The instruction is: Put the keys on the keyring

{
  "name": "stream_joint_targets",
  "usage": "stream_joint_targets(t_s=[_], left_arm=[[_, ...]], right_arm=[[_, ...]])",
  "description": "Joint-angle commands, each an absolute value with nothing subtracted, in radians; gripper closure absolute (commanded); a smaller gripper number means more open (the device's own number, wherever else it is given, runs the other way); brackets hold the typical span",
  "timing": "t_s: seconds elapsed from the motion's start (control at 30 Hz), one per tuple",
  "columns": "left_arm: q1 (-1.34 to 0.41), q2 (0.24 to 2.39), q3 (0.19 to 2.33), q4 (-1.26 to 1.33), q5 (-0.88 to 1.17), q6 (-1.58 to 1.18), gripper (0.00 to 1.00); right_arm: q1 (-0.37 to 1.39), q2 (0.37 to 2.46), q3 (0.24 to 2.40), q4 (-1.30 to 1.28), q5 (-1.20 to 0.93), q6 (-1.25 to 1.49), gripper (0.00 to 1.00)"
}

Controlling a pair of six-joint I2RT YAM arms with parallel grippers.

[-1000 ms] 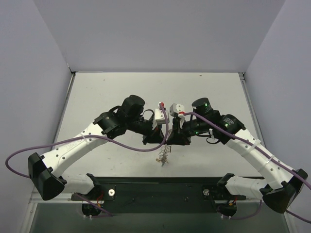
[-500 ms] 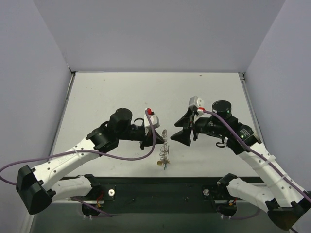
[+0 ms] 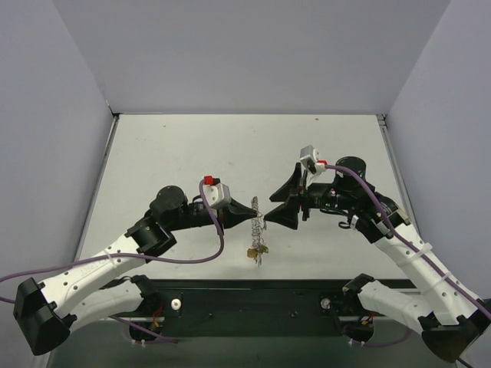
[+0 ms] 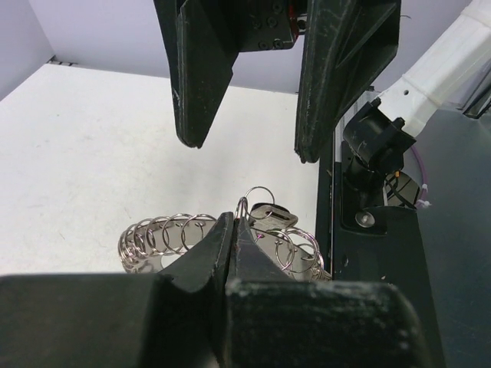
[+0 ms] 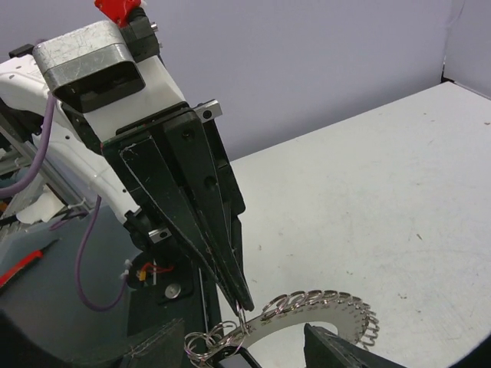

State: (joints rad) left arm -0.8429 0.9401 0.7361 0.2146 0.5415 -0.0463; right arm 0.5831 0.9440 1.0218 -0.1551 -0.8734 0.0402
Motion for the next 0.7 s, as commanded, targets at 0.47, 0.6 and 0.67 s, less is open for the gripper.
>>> stream_joint_targets(t_s=[0.47,0.6,0.67], left_arm=[[-0.845,0.905,0.764,0.313,0.512,-0.023,1.0],[-0.845,0.904,0.765,0.31,0.511,-0.018,1.0],[-0.844,0.904,0.767,0.311,0.511,-0.017,1.0]], right_arm=[[0.58,1.022,1.057,-0.189,-0.907,0.117,0.62],[0.578,1.017,1.051,-0.189,-0.925,0.115,0.7],[0.58,1.019,1.049,-0.187,-0.94,0.114,0.77]])
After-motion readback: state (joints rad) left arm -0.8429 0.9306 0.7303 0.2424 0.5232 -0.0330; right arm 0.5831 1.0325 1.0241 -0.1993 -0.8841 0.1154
